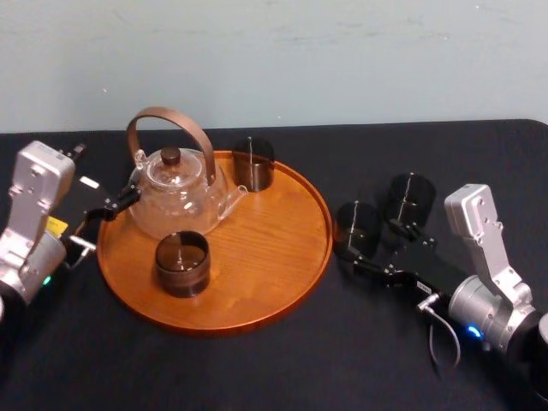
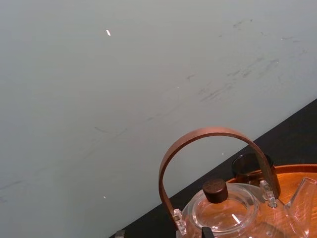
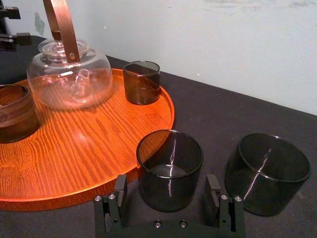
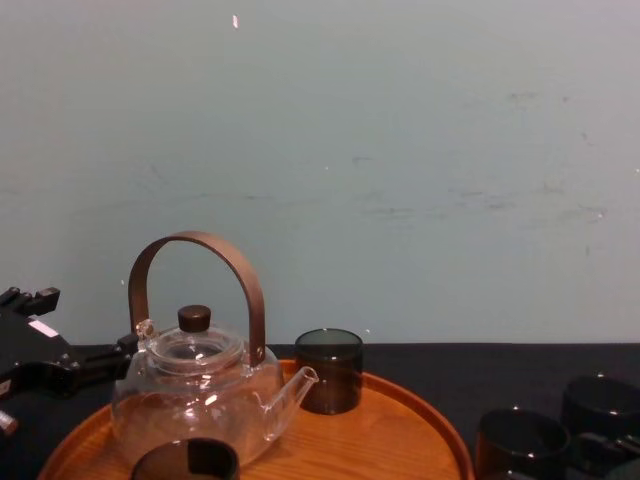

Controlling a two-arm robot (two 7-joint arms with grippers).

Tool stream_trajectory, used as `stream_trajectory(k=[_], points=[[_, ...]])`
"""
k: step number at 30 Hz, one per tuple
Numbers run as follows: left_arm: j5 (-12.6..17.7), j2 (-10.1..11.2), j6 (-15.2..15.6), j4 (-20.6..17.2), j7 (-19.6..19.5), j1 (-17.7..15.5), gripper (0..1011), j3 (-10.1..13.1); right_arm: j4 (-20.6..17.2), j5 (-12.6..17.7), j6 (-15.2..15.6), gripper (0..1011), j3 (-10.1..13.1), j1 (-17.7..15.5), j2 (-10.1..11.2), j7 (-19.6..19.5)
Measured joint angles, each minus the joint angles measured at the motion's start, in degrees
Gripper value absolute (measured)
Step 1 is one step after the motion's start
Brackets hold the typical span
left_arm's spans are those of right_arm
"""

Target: Pick up the glass from the table and place it on the tray.

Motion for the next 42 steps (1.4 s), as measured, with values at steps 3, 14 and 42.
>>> stream_trajectory(k=[3,14,42], points=[[0.00,0.00,0.00,0.00,0.00,0.00,1001,0.00,0.73,-0.56,0.53,1002,0.16,0.47,-0.62,0.29],[0.00,0.00,0.00,0.00,0.00,0.00,1001,0.00,3.07,-1.89,1.52,1002,0.86,2.24,-2.52,1.26],[0.00,0.00,0.00,0.00,0.00,0.00,1001,0.00,10.84,-4.33,0.74,1003,1.78,7.17,-6.94,5.33]])
